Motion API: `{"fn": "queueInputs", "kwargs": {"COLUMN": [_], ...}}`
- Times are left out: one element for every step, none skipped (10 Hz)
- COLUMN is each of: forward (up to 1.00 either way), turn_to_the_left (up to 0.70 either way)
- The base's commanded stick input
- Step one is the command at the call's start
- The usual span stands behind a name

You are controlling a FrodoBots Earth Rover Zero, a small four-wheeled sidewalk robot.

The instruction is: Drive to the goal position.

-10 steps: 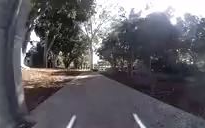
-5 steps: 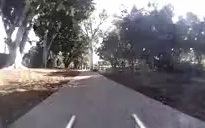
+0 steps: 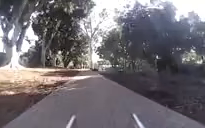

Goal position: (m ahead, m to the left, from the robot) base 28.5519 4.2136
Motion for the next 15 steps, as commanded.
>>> {"fn": "queueInputs", "kwargs": {"forward": [1.0,1.0,1.0,1.0,1.0,1.0,1.0,1.0,1.0,1.0,1.0,1.0,1.0,1.0,1.0], "turn_to_the_left": [0.0,0.0,0.0,0.0,0.0,0.0,0.0,0.0,0.0,0.0,0.0,0.07,0.4,0.4,0.4]}}
